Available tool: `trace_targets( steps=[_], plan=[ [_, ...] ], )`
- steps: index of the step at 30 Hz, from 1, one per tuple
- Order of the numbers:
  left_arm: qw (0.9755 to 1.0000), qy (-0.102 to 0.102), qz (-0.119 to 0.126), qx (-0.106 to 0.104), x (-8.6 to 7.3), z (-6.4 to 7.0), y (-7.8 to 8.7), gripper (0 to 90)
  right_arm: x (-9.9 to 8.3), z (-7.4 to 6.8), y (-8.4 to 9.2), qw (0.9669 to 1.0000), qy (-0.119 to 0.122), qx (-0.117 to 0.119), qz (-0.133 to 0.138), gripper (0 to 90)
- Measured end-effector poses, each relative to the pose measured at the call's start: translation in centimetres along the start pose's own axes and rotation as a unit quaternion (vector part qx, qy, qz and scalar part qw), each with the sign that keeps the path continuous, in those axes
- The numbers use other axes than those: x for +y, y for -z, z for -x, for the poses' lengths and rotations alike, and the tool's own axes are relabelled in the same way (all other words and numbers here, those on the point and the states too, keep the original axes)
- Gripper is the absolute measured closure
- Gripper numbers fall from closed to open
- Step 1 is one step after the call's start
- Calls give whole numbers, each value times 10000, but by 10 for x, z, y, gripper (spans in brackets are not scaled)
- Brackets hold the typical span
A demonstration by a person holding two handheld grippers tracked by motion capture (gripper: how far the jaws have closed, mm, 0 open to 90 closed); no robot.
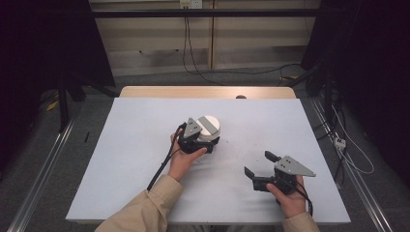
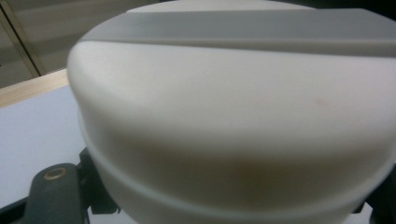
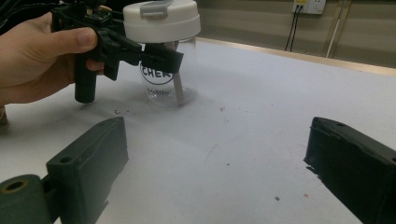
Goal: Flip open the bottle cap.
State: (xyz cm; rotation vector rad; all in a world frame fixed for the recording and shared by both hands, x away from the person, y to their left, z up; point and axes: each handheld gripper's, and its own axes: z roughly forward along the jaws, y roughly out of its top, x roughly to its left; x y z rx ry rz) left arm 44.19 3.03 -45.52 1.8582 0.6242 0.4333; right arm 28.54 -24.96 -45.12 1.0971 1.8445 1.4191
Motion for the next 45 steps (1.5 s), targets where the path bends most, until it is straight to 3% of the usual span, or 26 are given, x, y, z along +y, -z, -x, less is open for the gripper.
trace_targets(
  steps=[19,30,40,45],
  plan=[
    [9999,64,100,-4,-4,0,1,184,15,-3,-25,9997,-120,44,-201,89],
    [9999,117,102,-2,-4,0,0,183,28,-9,-42,9995,-105,74,-275,160],
    [10000,47,65,-16,-4,1,2,183,40,-12,-53,9991,-118,103,-398,320],
    [10000,42,39,-11,-3,1,3,183,46,-16,-58,9988,-93,237,-424,469]
  ],
)
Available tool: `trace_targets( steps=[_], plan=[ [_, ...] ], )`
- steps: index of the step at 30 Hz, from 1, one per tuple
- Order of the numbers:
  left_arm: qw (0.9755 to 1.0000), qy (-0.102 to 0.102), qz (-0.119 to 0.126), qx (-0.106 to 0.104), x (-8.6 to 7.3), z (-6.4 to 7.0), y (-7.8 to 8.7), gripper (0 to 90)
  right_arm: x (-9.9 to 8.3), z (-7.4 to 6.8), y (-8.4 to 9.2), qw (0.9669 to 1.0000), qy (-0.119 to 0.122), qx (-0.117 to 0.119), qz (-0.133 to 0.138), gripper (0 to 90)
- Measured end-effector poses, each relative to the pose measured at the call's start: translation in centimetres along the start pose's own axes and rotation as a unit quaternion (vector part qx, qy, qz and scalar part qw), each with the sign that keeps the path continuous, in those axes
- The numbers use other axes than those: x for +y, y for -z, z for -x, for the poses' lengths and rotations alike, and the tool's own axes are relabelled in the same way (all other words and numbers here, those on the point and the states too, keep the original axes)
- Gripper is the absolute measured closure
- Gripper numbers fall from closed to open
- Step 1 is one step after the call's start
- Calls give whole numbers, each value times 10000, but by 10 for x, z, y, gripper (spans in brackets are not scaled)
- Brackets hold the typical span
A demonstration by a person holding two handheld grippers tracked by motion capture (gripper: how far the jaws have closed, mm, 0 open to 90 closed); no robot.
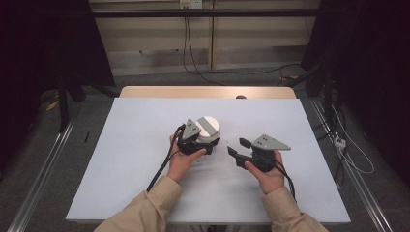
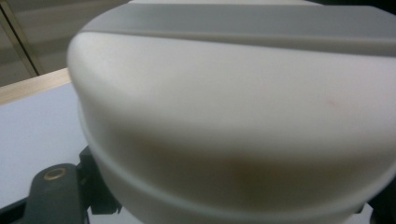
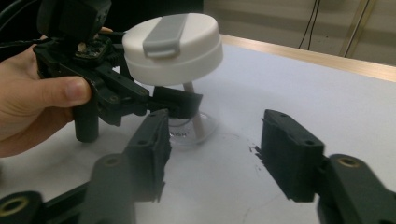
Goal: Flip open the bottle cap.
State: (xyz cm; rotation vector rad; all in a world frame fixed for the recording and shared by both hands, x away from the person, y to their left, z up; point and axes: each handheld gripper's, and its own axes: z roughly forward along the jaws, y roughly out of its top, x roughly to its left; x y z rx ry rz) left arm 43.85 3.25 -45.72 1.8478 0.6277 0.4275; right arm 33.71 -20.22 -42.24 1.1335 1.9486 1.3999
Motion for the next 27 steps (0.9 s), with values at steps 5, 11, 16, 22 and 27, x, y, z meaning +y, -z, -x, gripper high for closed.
trace_targets(
  steps=[5,11,16,22,27],
  plan=[
    [10000,31,21,1,0,0,-1,183,5,-5,-5,9997,-56,213,-62,620],
    [10000,16,21,10,0,0,-1,182,11,-7,-10,9992,-64,386,-117,807],
    [10000,71,37,-7,0,0,-1,182,15,-9,-15,9987,-76,499,-97,899],
    [10000,79,38,-8,-1,-1,-1,181,18,-12,-20,9987,-40,488,-146,900],
    [10000,80,40,-2,-1,0,-2,182,19,-12,-24,9986,-47,498,-177,900]
  ],
)
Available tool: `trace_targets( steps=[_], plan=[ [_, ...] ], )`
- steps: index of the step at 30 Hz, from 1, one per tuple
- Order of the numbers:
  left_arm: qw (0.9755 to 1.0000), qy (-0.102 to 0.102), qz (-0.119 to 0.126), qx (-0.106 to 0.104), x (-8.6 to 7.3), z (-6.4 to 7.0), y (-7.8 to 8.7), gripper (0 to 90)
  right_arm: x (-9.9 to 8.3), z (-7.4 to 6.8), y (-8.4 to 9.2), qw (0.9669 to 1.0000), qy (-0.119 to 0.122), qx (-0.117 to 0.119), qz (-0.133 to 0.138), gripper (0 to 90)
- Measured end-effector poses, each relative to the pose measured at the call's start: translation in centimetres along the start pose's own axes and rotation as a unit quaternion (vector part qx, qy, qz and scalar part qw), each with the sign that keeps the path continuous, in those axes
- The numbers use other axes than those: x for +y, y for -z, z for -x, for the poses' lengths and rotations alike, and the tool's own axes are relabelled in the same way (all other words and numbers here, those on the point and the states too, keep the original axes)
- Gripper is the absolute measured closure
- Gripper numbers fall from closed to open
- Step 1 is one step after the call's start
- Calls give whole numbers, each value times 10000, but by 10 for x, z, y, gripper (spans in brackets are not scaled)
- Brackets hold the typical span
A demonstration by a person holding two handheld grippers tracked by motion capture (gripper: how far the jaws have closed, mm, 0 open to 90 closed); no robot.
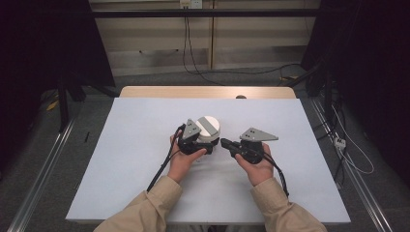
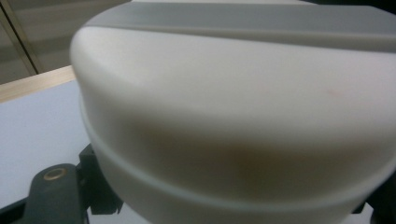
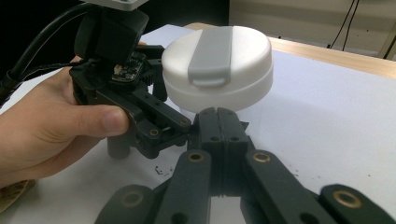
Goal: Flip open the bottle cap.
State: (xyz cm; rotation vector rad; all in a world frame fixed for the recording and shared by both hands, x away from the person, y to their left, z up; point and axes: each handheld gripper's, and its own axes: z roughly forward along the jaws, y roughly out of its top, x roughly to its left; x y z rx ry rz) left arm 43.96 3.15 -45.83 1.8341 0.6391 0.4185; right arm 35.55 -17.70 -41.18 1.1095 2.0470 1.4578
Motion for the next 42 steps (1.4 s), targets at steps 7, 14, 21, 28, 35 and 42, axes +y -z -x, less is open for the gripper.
trace_targets(
  steps=[7,14,21,28,35,42],
  plan=[
    [10000,2,-10,6,0,0,0,182,3,0,-4,10000,34,19,-33,900],
    [10000,14,-2,5,0,0,0,181,6,-1,-7,9999,76,35,-64,900],
    [10000,36,1,-21,0,0,0,181,8,-1,-10,9999,110,9,-131,900],
    [10000,36,1,-23,0,0,0,181,8,-1,-13,9998,117,-9,-142,900],
    [10000,58,14,-24,0,-1,0,181,12,-2,-17,9998,133,-45,-141,900],
    [10000,62,14,-31,0,-1,0,181,12,-3,-19,9998,142,-48,-128,900]
  ],
)
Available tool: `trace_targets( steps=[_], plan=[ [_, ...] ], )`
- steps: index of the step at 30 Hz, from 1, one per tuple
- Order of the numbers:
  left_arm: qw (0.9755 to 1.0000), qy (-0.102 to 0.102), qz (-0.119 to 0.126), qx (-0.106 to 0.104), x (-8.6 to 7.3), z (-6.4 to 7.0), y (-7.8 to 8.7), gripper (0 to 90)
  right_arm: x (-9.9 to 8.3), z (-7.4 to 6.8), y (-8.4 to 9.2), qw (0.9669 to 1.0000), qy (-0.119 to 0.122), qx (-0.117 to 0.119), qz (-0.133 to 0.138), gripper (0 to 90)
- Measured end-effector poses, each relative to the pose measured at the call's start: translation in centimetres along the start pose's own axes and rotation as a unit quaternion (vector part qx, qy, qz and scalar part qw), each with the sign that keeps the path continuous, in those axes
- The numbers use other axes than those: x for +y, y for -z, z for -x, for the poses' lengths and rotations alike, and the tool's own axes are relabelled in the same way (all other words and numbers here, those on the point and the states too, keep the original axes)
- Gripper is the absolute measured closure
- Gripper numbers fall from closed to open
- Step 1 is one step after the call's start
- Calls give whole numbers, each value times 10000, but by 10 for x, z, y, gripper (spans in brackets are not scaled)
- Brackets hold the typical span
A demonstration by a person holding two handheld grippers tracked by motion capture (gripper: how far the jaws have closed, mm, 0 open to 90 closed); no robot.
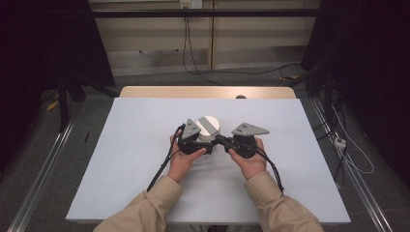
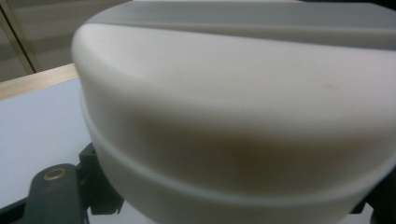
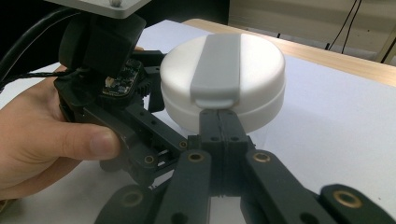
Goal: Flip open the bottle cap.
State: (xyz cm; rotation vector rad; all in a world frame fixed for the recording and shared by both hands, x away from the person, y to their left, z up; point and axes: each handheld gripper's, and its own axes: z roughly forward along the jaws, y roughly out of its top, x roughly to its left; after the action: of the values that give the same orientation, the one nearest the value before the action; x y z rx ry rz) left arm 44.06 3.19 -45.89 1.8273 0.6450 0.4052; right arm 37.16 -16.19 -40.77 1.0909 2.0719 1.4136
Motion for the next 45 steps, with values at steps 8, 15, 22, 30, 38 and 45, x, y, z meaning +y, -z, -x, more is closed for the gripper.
trace_targets(
  steps=[8,15,22,30,38,45],
  plan=[
    [10000,-3,4,2,0,0,0,181,4,0,0,10000,-3,0,70,900],
    [10000,-6,2,7,0,0,0,181,7,-1,-1,10000,22,23,85,900],
    [10000,-1,4,23,0,1,0,181,9,-2,0,9999,30,10,125,900],
    [10000,-21,-11,10,0,0,0,181,13,-3,1,9999,57,-2,160,900],
    [10000,-16,-6,3,0,0,0,181,20,-2,2,9997,107,-18,218,900],
    [10000,6,8,-13,0,0,0,181,25,-2,0,9996,105,-36,270,900]
  ],
)
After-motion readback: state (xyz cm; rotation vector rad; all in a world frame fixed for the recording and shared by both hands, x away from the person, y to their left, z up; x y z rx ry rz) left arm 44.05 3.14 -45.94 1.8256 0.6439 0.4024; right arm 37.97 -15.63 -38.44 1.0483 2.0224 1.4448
